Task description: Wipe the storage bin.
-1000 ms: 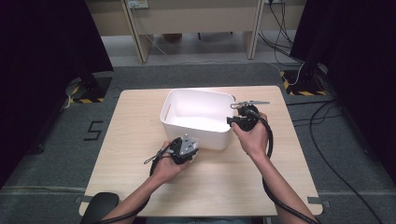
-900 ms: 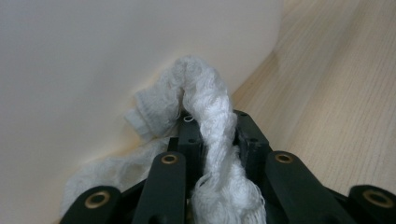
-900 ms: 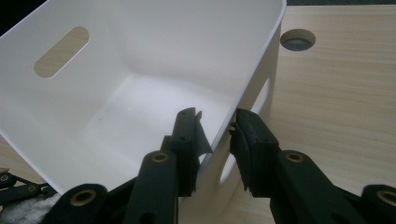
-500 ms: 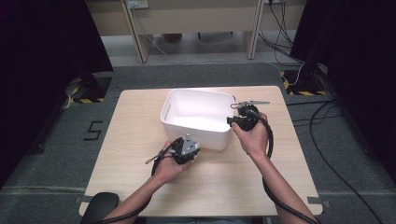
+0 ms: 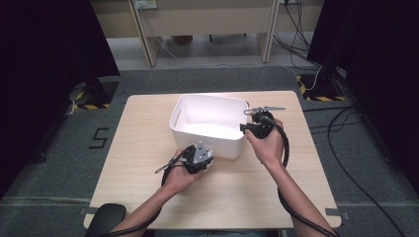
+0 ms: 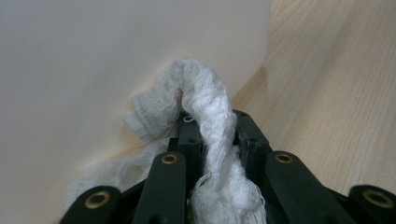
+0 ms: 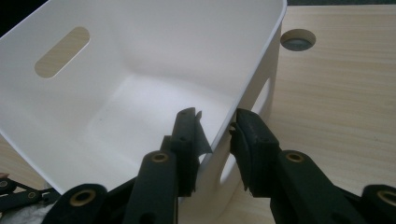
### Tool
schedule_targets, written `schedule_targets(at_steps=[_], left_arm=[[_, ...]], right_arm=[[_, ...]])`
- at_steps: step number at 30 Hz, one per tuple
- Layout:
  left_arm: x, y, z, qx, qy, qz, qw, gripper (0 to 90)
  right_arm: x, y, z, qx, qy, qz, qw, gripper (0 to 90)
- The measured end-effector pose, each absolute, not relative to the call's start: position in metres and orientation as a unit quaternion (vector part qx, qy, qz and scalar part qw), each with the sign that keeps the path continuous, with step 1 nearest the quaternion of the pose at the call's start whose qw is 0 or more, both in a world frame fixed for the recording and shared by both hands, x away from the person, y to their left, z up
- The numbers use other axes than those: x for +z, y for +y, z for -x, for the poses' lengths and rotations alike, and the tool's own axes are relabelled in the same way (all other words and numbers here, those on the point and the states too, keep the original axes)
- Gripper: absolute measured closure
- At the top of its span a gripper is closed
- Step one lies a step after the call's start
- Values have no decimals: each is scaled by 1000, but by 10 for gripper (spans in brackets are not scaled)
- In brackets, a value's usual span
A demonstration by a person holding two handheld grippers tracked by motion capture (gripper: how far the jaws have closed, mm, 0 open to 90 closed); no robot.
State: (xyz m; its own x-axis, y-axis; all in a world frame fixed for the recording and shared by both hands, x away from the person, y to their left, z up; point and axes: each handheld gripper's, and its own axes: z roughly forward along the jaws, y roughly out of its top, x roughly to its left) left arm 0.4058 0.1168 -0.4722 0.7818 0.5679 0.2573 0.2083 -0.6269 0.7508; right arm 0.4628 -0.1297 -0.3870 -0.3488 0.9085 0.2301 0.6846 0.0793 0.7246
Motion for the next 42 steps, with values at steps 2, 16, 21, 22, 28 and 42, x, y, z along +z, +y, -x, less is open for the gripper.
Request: schedule_targets(at_steps=[2,16,21,22,28,42], left_arm=[[-470,117,-405,244,224,-868,369,755],[-453,117,-402,253,222,-861,383,755],[-447,116,-402,254,222,-859,385,755],[-446,116,-402,256,221,-859,385,755],[-438,115,-400,260,218,-855,392,755],[-427,113,-399,266,213,-852,398,755]], right_arm=[[-387,-130,-463,393,721,-553,142,704],[-387,-129,-463,393,720,-554,142,704],[-387,-129,-463,393,721,-553,143,704],[-387,-129,-463,392,721,-553,143,705],[-387,-129,-463,393,721,-553,142,705],[-387,-130,-463,393,721,-552,144,707]])
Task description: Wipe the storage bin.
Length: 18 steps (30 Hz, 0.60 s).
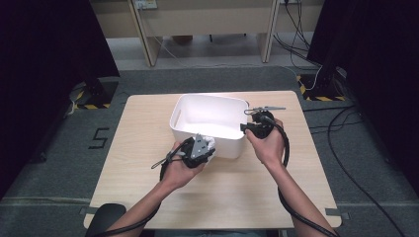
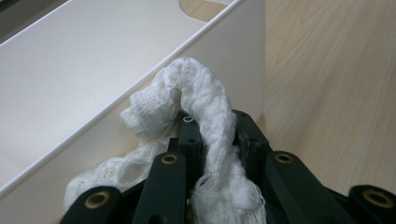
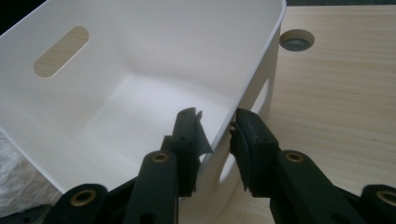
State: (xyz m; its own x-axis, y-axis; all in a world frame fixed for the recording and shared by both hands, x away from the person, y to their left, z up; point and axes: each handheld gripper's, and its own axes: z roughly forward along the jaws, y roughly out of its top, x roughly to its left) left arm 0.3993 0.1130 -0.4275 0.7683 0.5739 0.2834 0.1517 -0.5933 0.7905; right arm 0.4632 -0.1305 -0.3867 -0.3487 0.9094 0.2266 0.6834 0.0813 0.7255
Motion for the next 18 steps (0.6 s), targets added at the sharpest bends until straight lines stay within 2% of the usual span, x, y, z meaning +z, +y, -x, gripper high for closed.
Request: schedule_targets(at_steps=[18], left_arm=[[-427,103,-398,262,201,-855,399,755]], right_arm=[[-386,-130,-463,393,722,-551,143,706]])
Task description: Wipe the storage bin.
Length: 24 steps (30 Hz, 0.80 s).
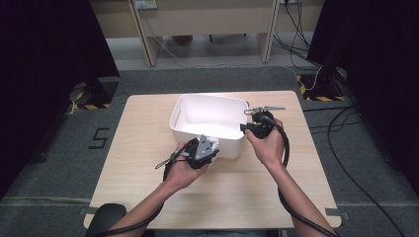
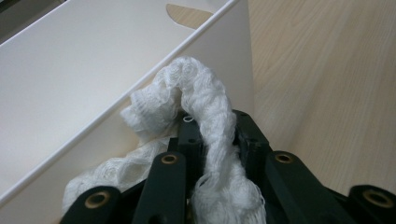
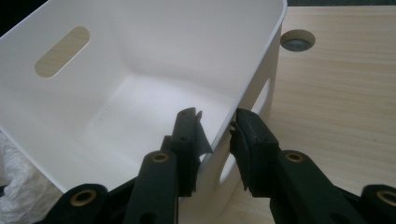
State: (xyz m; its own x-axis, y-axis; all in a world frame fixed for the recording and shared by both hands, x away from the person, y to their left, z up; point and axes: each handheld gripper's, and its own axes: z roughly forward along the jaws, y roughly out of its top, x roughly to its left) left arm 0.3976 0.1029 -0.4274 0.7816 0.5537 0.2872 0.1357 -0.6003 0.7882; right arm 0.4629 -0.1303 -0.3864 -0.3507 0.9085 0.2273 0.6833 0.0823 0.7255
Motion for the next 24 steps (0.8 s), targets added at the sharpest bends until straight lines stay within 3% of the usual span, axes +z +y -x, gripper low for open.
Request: schedule_targets(at_steps=[24], left_arm=[[-436,99,-398,264,196,-860,391,755]], right_arm=[[-386,-130,-463,394,721,-552,142,706]])
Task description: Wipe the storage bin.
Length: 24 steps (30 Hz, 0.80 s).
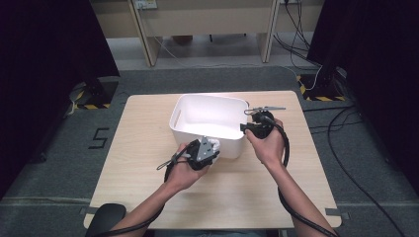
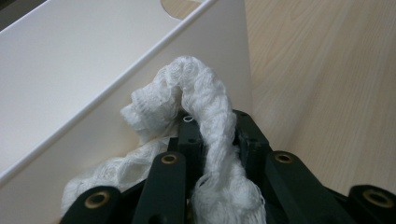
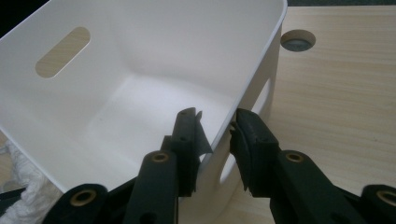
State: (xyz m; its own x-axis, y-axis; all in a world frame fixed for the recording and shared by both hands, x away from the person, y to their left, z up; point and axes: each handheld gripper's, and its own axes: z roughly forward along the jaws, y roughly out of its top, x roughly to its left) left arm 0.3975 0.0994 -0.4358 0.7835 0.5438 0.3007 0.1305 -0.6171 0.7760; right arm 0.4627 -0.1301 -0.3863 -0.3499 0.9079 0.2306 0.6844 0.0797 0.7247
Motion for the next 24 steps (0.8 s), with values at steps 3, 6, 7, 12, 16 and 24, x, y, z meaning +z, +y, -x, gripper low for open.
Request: schedule_targets(at_steps=[3,6,7,12,16,24], left_arm=[[-438,99,-398,264,197,-859,391,755],[-440,98,-398,265,196,-860,389,755],[-440,98,-398,265,195,-861,388,755],[-445,97,-398,264,195,-862,385,755],[-450,96,-398,263,196,-863,383,755],[-457,95,-399,261,196,-866,378,755]], right_arm=[[-386,-130,-463,394,721,-553,141,706],[-386,-130,-462,394,721,-552,141,706],[-386,-130,-463,395,720,-553,141,706],[-386,-130,-463,394,720,-553,141,706],[-386,-130,-463,395,721,-552,141,706],[-386,-130,-462,394,720,-553,142,706]])
